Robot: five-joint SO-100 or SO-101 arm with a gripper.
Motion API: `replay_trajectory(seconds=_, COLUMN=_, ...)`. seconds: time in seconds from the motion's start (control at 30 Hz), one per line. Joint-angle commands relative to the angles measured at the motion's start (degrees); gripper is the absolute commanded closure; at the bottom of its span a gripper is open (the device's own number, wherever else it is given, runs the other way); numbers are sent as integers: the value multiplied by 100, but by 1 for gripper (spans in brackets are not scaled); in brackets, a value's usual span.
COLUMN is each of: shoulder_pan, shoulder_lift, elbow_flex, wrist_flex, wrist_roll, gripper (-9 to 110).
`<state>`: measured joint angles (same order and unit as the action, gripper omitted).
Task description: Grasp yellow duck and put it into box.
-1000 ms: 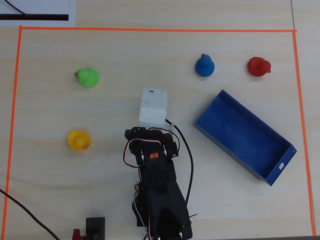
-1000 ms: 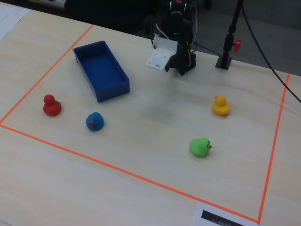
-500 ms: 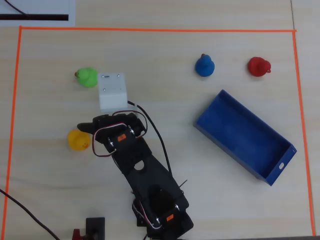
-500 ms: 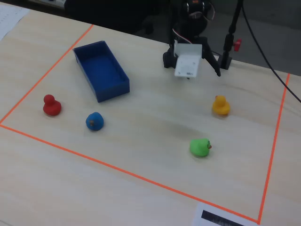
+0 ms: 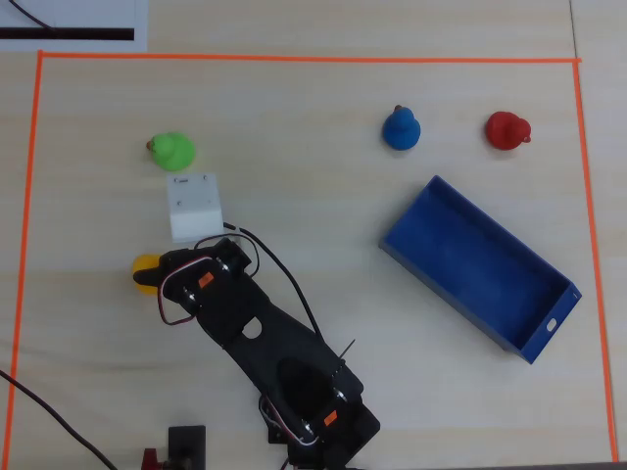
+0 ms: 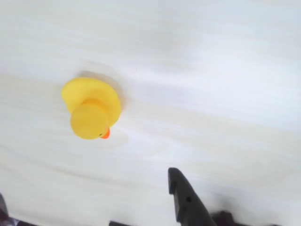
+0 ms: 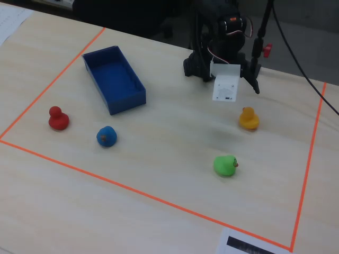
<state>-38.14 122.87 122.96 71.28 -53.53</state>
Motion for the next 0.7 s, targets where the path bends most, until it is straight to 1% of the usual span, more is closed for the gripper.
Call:
replay_trajectory(seconds=0.0, shoulder_pan=-123, shoulder_lift=88, elbow_flex=132, wrist_flex=-246, wrist_roll=149, gripper=57)
replay_trajectory(seconds=0.2, shoulder_pan=-149, shoulder_lift=-26, elbow_flex=308, wrist_flex=-650, wrist_roll=334, gripper=56)
replay_trajectory(seconds=0.5, shoulder_pan=-598, shoulder_lift=-105, elbow_flex=976, wrist_flex=-1230, wrist_roll=738, gripper=57)
replay_trajectory(seconds=0.67, shoulder_pan=-677, shoulder_lift=-272, elbow_flex=861, wrist_flex=-1371, wrist_roll=932, gripper=57)
